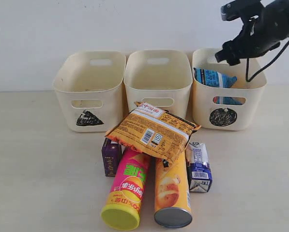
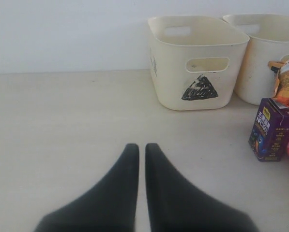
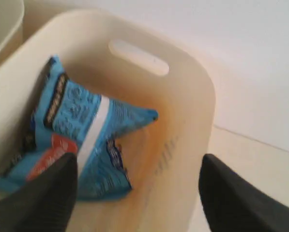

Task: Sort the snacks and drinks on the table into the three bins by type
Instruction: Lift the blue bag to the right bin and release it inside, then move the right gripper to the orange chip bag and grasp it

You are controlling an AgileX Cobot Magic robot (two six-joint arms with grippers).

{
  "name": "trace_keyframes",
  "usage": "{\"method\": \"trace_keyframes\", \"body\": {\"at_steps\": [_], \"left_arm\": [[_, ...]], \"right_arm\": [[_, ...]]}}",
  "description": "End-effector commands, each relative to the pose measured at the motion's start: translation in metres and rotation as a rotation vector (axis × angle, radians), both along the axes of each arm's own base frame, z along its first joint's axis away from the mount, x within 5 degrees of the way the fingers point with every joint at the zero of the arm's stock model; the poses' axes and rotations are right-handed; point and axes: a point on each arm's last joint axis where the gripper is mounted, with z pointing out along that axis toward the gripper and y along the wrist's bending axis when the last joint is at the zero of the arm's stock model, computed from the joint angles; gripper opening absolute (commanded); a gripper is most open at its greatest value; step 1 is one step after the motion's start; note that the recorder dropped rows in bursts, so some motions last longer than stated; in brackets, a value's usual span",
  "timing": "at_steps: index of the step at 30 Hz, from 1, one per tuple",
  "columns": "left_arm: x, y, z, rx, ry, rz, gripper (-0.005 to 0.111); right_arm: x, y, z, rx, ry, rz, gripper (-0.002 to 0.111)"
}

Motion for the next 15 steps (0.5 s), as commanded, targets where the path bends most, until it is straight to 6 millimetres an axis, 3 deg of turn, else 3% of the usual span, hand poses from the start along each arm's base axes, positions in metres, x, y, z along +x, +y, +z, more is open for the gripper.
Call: {"method": "trace_keyframes", "body": {"at_steps": [1,2,3,4,8,11,15], "left_arm": [[0.0,0.0,0.002,-0.01,-0.013,0.004,0.004],[0.0,0.0,0.002,-0.01,-0.013,0.004,0.004],[0.0,0.0,0.002,-0.01,-0.011,0.004,0.004],[0.0,0.0,0.002,-0.01,-0.011,0.004,0.004],[0.0,0.0,0.002,-0.01,-0.011,0.004,0.004],[0.0,0.0,0.002,-0.01,-0.011,0.004,0.004],[0.0,0.0,0.002,-0.01,-0.011,0.004,0.004]], "right_arm": [[-0.027,-0.002,0.014,-0.183,0.21,0.087,0.041],[-0.032,-0.002,0.016,-0.188,0.25,0.104,0.033],[-0.041,0.0,0.021,-0.168,0.297,0.128,0.013],[-0.045,0.001,0.024,-0.152,0.314,0.14,0.002],[-0.06,0.011,0.036,-0.062,0.356,0.234,0.0],[-0.081,0.043,0.04,0.023,0.454,0.497,0.0],[-0.101,0.087,0.039,0.036,0.504,0.629,0.0]]}}
